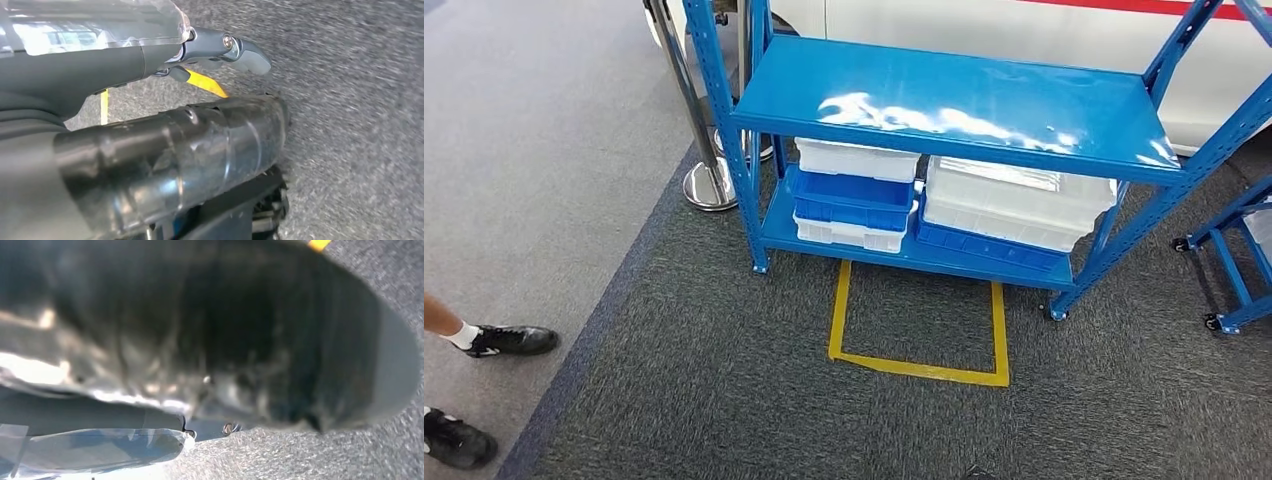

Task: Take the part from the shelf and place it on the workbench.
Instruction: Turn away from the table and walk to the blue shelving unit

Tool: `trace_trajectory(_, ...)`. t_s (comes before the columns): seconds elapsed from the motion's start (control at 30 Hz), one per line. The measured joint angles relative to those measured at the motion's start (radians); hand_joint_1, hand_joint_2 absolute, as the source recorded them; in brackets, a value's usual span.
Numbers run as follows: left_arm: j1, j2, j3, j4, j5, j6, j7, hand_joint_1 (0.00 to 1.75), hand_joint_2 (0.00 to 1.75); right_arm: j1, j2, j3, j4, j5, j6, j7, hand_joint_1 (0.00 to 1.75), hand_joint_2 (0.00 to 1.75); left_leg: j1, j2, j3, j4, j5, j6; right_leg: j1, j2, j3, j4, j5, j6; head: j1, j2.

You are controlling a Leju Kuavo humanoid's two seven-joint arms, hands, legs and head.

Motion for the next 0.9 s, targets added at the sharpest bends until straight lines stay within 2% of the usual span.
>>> trace_trajectory(0.07, 0.000, -0.001, 0.000, 0.000, -0.002, -0.001, 0.001, 0.00, 0.00, -0.002, 0.000, -0.004, -0.001, 0.003, 0.002, 0.000, 0.00, 0.00, -0.004, 0.018, 0.025, 0.000, -0.024, -0.009, 0.011, -0.034, 0.014, -0.088, 0.081, -0.016, -0.001, 0.000)
trace_trajectory(0.1, -0.001, -0.001, 0.000, 0.000, -0.003, -0.002, 0.001, 0.00, 0.00, -0.003, 0.000, -0.005, -0.002, 0.003, 0.004, 0.000, 0.00, 0.00, -0.006, 0.027, 0.034, 0.000, -0.032, -0.015, 0.015, -0.042, 0.017, -0.104, 0.099, -0.023, -0.001, 0.000)
trace_trajectory(0.17, -0.008, 0.000, 0.000, 0.000, -0.004, -0.003, 0.002, 0.00, 0.00, -0.004, 0.000, -0.006, -0.004, 0.004, 0.006, 0.000, 0.00, 0.00, -0.010, 0.037, 0.037, 0.016, -0.029, -0.029, 0.013, -0.023, 0.026, -0.110, 0.094, -0.033, -0.001, 0.000)
trace_trajectory(0.2, -0.010, 0.000, 0.000, 0.000, -0.005, -0.003, 0.002, 0.00, 0.00, -0.002, 0.000, -0.006, -0.004, 0.004, 0.006, 0.000, 0.00, 0.00, -0.009, 0.031, 0.027, 0.043, -0.019, -0.034, 0.009, -0.012, 0.034, -0.118, 0.092, -0.037, 0.000, 0.000)
trace_trajectory(0.27, -0.013, 0.000, 0.000, 0.000, -0.005, -0.004, 0.002, 0.00, 0.00, -0.003, 0.000, -0.006, -0.004, 0.005, 0.006, 0.000, 0.00, 0.00, -0.005, -0.004, -0.036, 0.145, -0.013, -0.044, 0.002, 0.008, 0.055, -0.131, 0.086, -0.046, -0.001, 0.000)
trace_trajectory(0.3, -0.013, 0.000, 0.000, 0.000, -0.006, -0.004, 0.001, 0.00, 0.00, -0.004, 0.000, -0.006, -0.004, 0.005, 0.006, 0.000, 0.00, 0.00, -0.001, -0.023, -0.075, 0.204, -0.031, -0.047, 0.001, 0.018, 0.064, -0.136, 0.081, -0.050, -0.001, 0.000)
trace_trajectory(0.33, -0.012, 0.000, 0.000, 0.000, -0.006, -0.004, 0.001, 0.00, 0.00, -0.005, 0.000, -0.006, -0.005, 0.005, 0.007, 0.000, 0.00, 0.00, 0.001, -0.034, -0.116, 0.255, -0.062, -0.050, 0.000, 0.030, 0.073, -0.138, 0.074, -0.052, -0.001, 0.000)
trace_trajectory(0.4, -0.009, 0.000, 0.000, 0.000, -0.006, -0.004, 0.002, 0.00, 0.00, -0.005, 0.001, -0.006, -0.005, 0.006, 0.009, 0.000, 0.00, 0.00, 0.006, -0.038, -0.170, 0.294, -0.118, -0.055, -0.002, 0.057, 0.093, -0.138, 0.059, -0.052, -0.001, 0.000)
trace_trajectory(0.43, -0.008, 0.000, 0.000, 0.000, -0.007, -0.005, 0.002, 0.00, 0.00, -0.004, 0.001, -0.006, -0.005, 0.006, 0.010, 0.000, 0.00, 0.00, 0.008, -0.039, -0.180, 0.276, -0.117, -0.057, -0.003, 0.071, 0.105, -0.138, 0.050, -0.050, -0.001, 0.000)
trace_trajectory(0.47, -0.008, 0.000, 0.000, 0.000, -0.007, -0.005, 0.002, 0.00, 0.00, -0.003, 0.001, -0.006, -0.005, 0.007, 0.011, 0.000, 0.00, 0.00, 0.010, -0.043, -0.177, 0.233, -0.090, -0.058, -0.003, 0.084, 0.117, -0.138, 0.041, -0.048, -0.001, 0.000)
trace_trajectory(0.53, -0.005, 0.001, 0.000, 0.000, -0.008, -0.005, 0.002, 0.00, 0.00, -0.003, 0.002, -0.006, -0.005, 0.008, 0.011, 0.000, 0.00, 0.00, 0.013, -0.076, -0.159, 0.113, 0.019, -0.056, -0.004, 0.109, 0.136, -0.135, 0.022, -0.040, 0.000, 0.000)
trace_trajectory(0.57, -0.003, 0.002, 0.000, 0.000, -0.008, -0.005, 0.002, 0.00, 0.00, -0.004, 0.002, -0.006, -0.005, 0.009, 0.012, 0.000, 0.00, 0.00, 0.013, -0.096, -0.153, 0.069, 0.061, -0.054, -0.004, 0.117, 0.142, -0.132, 0.015, -0.036, 0.000, 0.000)
trace_trajectory(0.6, -0.001, 0.002, 0.000, 0.001, -0.008, -0.005, 0.003, 0.00, 0.00, -0.005, 0.002, -0.006, -0.005, 0.010, 0.012, 0.000, 0.00, 0.00, 0.013, -0.113, -0.152, 0.043, 0.087, -0.052, -0.004, 0.123, 0.144, -0.129, 0.011, -0.033, 0.000, 0.000)
trace_trajectory(0.63, 0.000, 0.002, 0.000, 0.001, -0.008, -0.005, 0.003, 0.00, 0.00, -0.006, 0.003, -0.006, -0.005, 0.010, 0.012, 0.000, 0.00, 0.00, 0.012, -0.119, -0.154, 0.036, 0.090, -0.051, -0.003, 0.126, 0.146, -0.126, 0.008, -0.031, 0.001, 0.000)
trace_trajectory(0.7, -0.001, 0.003, 0.000, 0.001, -0.008, -0.005, 0.003, 0.00, 0.00, -0.006, 0.003, -0.006, -0.006, 0.010, 0.012, 0.000, 0.00, 0.00, 0.012, -0.118, -0.151, 0.037, 0.085, -0.049, -0.003, 0.131, 0.145, -0.127, 0.005, -0.028, 0.000, 0.000)
trace_trajectory(0.73, -0.003, 0.002, 0.000, 0.000, -0.009, -0.005, 0.003, 0.00, 0.00, -0.005, 0.004, -0.007, -0.007, 0.012, 0.012, 0.001, 0.00, 0.00, 0.011, -0.106, -0.137, 0.032, 0.081, -0.039, -0.004, 0.124, 0.143, -0.117, 0.003, -0.020, 0.000, 0.000)
trace_trajectory(0.77, -0.005, 0.002, 0.000, 0.000, -0.010, -0.005, 0.003, 0.00, 0.00, -0.006, 0.004, -0.007, -0.008, 0.013, 0.012, 0.002, 0.00, 0.00, 0.010, -0.090, -0.120, 0.027, 0.074, -0.027, -0.003, 0.102, 0.124, -0.079, -0.009, -0.010, 0.000, 0.000)
trace_trajectory(0.83, -0.008, 0.002, 0.000, 0.000, -0.011, -0.005, 0.004, 0.00, 0.00, -0.009, 0.004, -0.007, -0.010, 0.015, 0.012, 0.003, 0.00, 0.00, 0.007, -0.049, -0.084, 0.014, 0.057, -0.005, -0.003, 0.048, 0.053, 0.047, -0.052, 0.009, 0.000, 0.000)
trace_trajectory(0.87, -0.007, 0.002, 0.000, 0.000, -0.011, -0.005, 0.004, 0.00, 0.00, -0.012, 0.004, -0.007, -0.011, 0.015, 0.012, 0.003, 0.00, 0.00, 0.004, -0.037, -0.074, 0.013, 0.047, -0.002, -0.003, 0.030, 0.007, 0.110, -0.077, 0.012, 0.000, 0.000)
trace_trajectory(0.9, -0.007, 0.002, 0.000, 0.000, -0.011, -0.005, 0.004, 0.00, 0.00, -0.010, 0.004, -0.007, -0.011, 0.015, 0.013, 0.003, 0.00, 0.00, 0.003, -0.026, -0.063, 0.013, 0.037, -0.002, -0.004, 0.025, -0.024, 0.140, -0.090, 0.011, 0.001, 0.000)
